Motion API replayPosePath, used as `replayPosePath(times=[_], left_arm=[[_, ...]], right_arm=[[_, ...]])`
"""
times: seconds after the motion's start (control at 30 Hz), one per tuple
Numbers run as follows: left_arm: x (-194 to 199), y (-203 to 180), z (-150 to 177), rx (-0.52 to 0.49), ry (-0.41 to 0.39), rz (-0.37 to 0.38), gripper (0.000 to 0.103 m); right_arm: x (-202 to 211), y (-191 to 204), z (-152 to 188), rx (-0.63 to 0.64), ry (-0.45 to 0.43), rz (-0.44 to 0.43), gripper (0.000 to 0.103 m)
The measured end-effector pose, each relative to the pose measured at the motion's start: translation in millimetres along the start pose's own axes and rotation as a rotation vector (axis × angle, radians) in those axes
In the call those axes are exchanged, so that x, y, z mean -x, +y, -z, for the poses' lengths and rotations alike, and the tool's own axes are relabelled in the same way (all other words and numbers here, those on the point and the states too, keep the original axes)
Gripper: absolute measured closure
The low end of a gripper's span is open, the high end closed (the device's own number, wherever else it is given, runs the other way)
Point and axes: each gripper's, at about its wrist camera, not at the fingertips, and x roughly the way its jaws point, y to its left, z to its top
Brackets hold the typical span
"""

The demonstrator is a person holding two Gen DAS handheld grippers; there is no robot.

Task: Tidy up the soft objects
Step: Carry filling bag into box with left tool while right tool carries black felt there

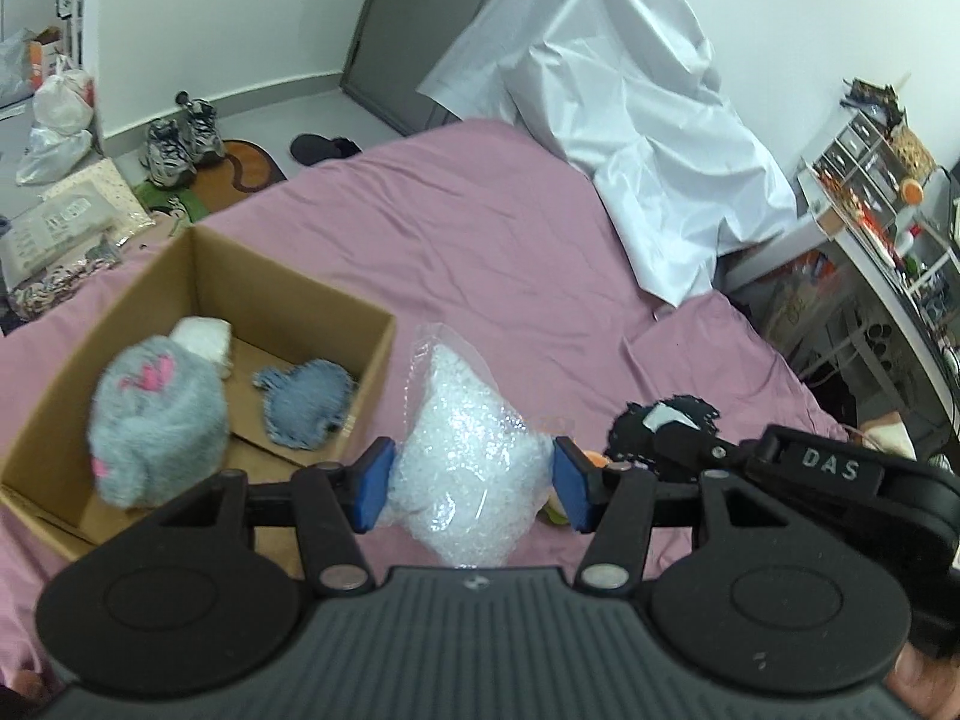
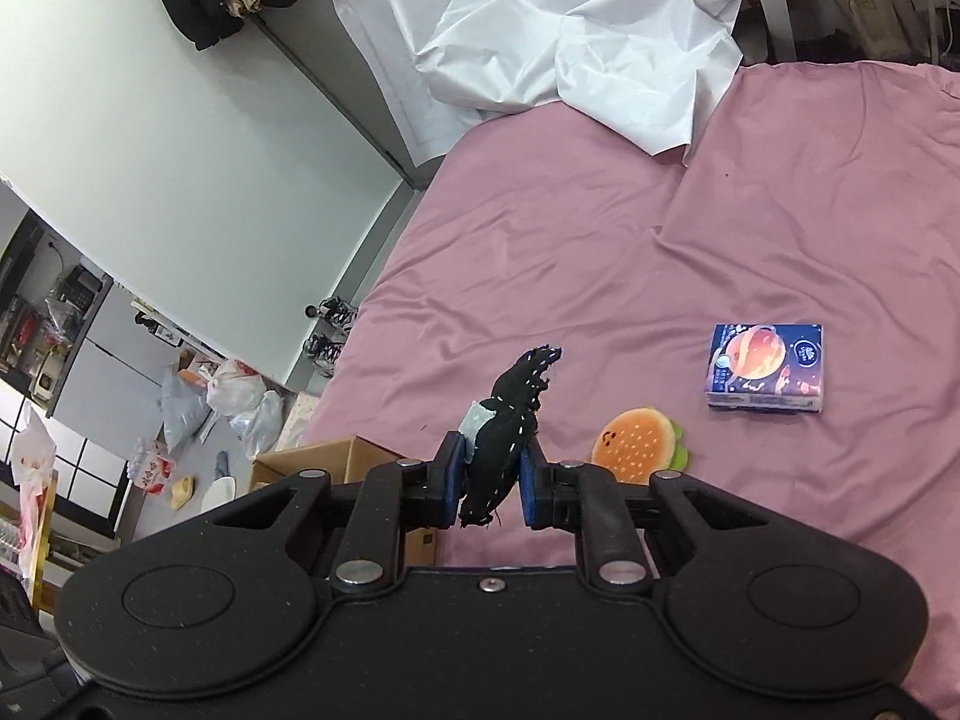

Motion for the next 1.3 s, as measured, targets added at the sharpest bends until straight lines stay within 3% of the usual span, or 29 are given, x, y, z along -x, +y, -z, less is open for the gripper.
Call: replayPosePath(times=[0.7, 1.07, 1.3], left_arm=[[44.7, 47.1, -15.6, 0.03, -0.065, -0.064, 0.048], [31.2, 80.7, -20.4, 0.087, -0.053, -0.115, 0.048], [11.8, 89.5, -15.0, 0.079, 0.014, -0.133, 0.047]], right_arm=[[15.4, 39.5, 22.1, 0.145, -0.027, -0.033, 0.084], [1.5, 67.2, 32.8, 0.203, -0.02, -0.093, 0.084], [-6.1, 81.6, 38.2, 0.233, -0.012, -0.116, 0.084]])
